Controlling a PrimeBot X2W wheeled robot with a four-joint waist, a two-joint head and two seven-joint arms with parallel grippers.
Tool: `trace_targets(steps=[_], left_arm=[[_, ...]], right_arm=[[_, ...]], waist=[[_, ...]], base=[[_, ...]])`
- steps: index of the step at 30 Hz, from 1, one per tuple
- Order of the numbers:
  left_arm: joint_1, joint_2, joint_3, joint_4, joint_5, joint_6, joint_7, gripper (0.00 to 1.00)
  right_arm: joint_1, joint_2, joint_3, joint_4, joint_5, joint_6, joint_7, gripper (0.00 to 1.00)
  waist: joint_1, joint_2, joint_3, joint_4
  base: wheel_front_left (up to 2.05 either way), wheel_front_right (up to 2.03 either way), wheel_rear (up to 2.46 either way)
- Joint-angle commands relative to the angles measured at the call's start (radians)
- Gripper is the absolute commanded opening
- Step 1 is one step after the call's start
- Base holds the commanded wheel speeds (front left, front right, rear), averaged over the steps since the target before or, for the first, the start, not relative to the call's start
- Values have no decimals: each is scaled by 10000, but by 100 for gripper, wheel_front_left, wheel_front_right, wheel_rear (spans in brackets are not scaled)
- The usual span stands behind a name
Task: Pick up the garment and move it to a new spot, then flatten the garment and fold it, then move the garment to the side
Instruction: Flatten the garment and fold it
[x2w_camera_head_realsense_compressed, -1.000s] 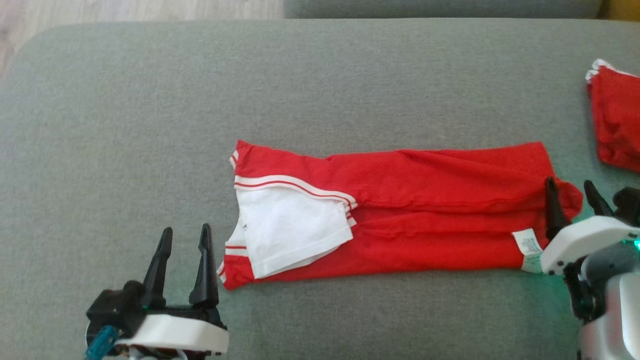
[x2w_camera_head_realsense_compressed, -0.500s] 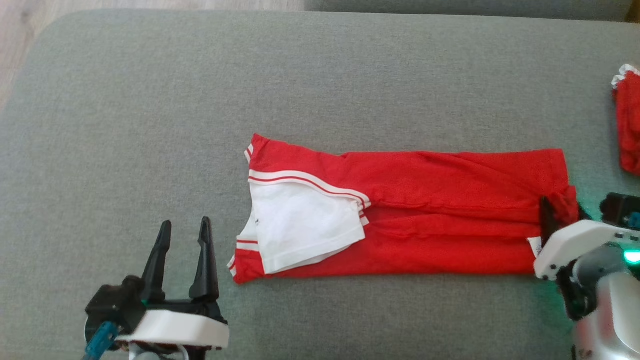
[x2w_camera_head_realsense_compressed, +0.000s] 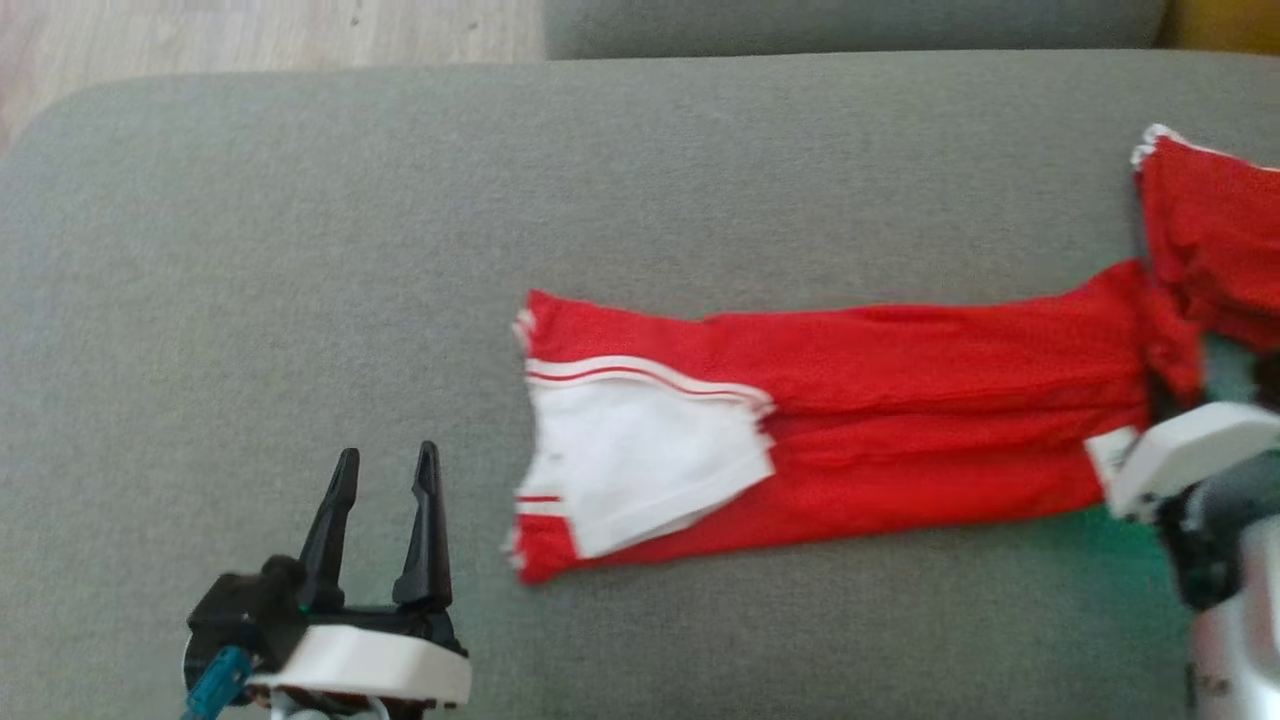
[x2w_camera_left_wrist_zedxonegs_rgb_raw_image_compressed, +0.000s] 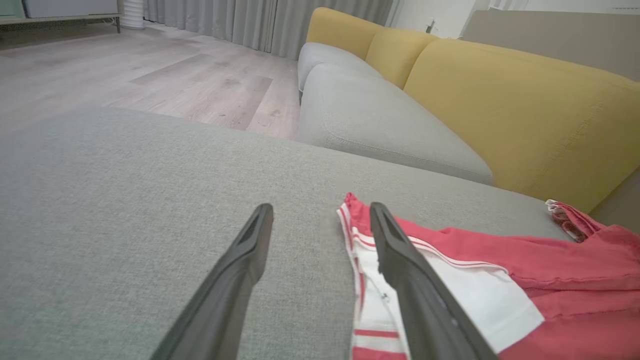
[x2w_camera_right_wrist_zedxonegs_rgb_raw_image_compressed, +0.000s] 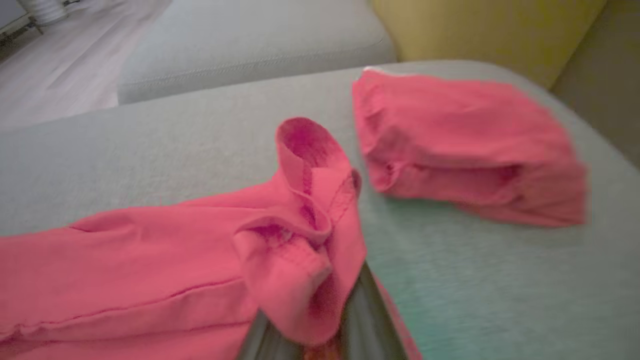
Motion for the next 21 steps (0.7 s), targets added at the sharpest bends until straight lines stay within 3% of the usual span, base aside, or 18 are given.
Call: trace_targets(steps=[1, 10, 21], left_arm=[[-227, 107, 310, -311, 68, 84, -51, 100], [-265, 62, 143, -226, 72, 42, -19, 100], [-462, 132, -84, -35, 183, -47, 111, 100]], right_arm=[[-162, -262, 91, -437, 57, -7, 24, 0], [486, -318, -369, -2071, 126, -7, 777, 0], [1170, 588, 1859, -4004, 1067, -7, 1195, 0]], waist=[[0, -1, -97, -112], [0, -1, -275, -405], [0, -1, -724, -122]], base=[[0, 0, 0], [0, 0, 0], [0, 0, 0]])
